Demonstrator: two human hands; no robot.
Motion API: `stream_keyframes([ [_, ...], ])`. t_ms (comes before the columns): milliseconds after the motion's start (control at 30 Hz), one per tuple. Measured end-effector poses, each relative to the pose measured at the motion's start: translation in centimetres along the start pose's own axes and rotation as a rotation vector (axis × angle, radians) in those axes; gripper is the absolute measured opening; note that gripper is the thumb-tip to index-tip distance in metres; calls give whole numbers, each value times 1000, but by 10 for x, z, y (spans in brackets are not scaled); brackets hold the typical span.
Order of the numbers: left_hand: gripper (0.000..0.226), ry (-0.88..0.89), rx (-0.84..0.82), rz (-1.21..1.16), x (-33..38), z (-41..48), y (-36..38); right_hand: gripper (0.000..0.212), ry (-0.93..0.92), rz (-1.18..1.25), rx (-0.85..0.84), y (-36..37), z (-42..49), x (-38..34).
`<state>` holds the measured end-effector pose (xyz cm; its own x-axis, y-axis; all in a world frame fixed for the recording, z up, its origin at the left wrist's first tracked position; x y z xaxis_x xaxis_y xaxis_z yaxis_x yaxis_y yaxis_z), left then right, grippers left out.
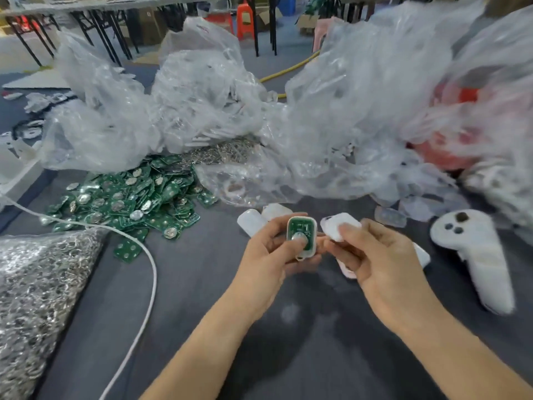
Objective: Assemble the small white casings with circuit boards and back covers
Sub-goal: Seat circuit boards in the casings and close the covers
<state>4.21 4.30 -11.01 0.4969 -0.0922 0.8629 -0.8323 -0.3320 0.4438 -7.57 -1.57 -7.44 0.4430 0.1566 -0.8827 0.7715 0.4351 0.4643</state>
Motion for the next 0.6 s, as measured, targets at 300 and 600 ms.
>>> stream_keyframes([
  [300,34,-42,17,-140,-12,0,10,35,97,11,15,-22,-8,4],
  [600,32,-56,9,-209,-5,2,-6,31,151,-306,-126,-18,-22,25],
])
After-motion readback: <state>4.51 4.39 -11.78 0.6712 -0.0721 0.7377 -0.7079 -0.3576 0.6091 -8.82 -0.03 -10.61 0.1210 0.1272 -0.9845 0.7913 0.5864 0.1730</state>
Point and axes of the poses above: each hand's wrist, its own z-axis towards the middle knuckle, its own y-axis out of the palm, x = y × z, the point moved 10 cm from there along z, towards the middle knuckle, and after that the axes turned 12 degrees about -y, right-handed, at the moved point
